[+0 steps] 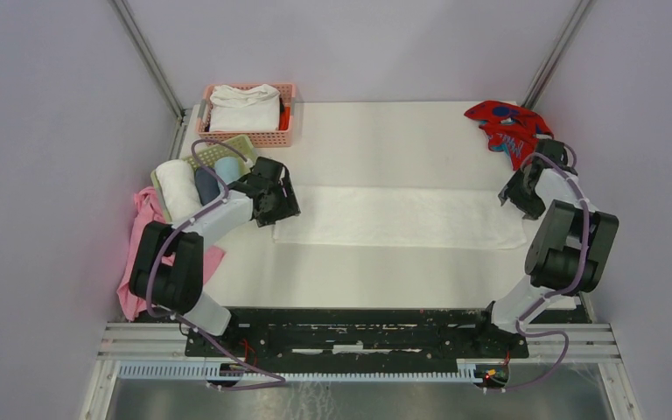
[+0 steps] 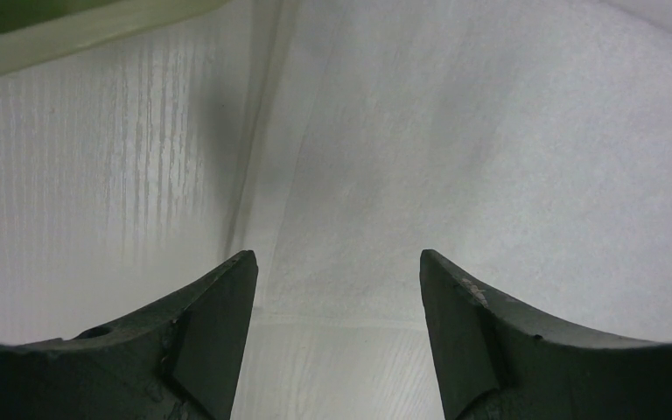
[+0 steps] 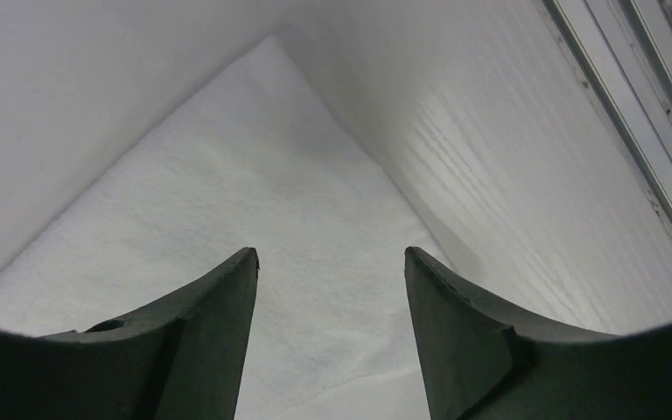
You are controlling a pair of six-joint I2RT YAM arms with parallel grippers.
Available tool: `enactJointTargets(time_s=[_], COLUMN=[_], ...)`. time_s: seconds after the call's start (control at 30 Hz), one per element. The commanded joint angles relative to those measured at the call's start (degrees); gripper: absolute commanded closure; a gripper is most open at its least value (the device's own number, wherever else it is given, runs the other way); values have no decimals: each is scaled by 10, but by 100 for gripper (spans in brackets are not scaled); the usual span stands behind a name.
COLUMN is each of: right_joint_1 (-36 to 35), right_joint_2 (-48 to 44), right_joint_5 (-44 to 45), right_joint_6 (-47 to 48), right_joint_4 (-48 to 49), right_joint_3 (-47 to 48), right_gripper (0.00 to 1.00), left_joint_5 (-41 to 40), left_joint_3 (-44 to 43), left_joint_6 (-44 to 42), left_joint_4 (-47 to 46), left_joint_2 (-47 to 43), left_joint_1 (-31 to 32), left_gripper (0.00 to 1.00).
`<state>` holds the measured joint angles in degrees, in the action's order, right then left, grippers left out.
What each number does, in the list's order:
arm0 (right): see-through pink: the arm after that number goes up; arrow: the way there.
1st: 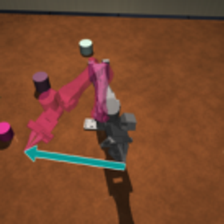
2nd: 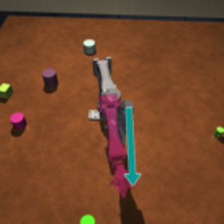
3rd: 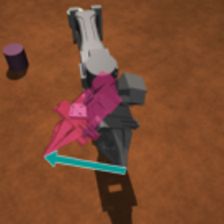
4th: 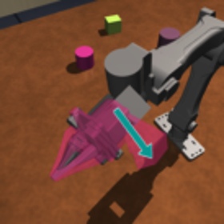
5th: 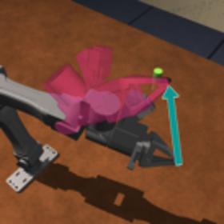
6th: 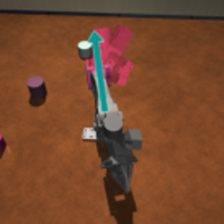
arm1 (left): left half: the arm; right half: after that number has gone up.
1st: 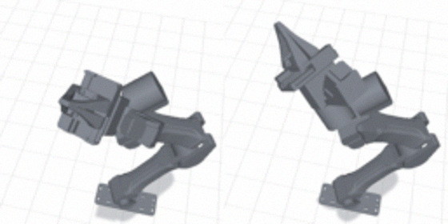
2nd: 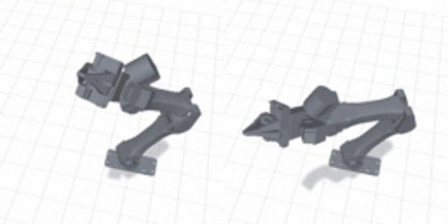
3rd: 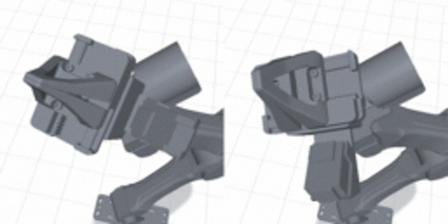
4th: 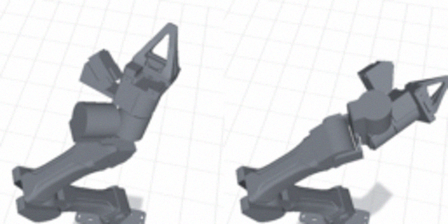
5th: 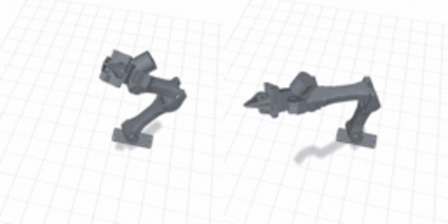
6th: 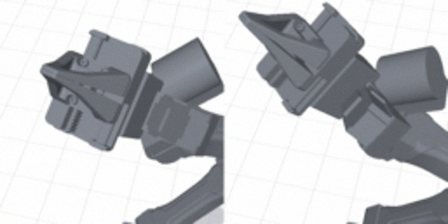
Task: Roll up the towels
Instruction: Fold the towel at the center of the board.
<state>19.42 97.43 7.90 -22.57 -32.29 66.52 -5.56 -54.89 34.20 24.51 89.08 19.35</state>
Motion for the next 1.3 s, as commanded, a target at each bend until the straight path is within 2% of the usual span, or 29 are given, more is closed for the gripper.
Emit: enactJointTargets(time_s=[0.0,0.1,0.23,0.33,0.47,0.57,0.7,1.0,1.27], right_joint_1=[22,32,59,82,89,88,88,88,86], right_joint_2=[-32,-85,-111,-77,-21,27,70,121,136], right_joint_5=[15,40,17,-21,-45,-91,-97,-100,-128], right_joint_6=[-45,-59,-74,-72,-44,4,65,127,138], right_joint_4=[-42,-37,-15,4,19,23,19,-12,-50], right_joint_3=[-40,-94,-133,-124,-61,1,38,44,33], right_gripper=[30,30,30,31,31,31,31,34,41], left_joint_5=[-14,-24,-36,-24,-14,-18,-14,-26,-43], left_joint_3=[16,49,67,56,31,5,-27,-44,-43], left_joint_6=[-9,6,9,5,-23,-51,-88,-137,-154], left_joint_4=[4,-1,-3,0,19,47,73,91,98], left_joint_2=[-26,-57,-67,-59,-50,-45,-43,-40,-56], left_joint_1=[1,-4,-9,-8,-8,-8,-9,-9,-9], left_gripper=[24,24,24,24,24,24,24,24,24])
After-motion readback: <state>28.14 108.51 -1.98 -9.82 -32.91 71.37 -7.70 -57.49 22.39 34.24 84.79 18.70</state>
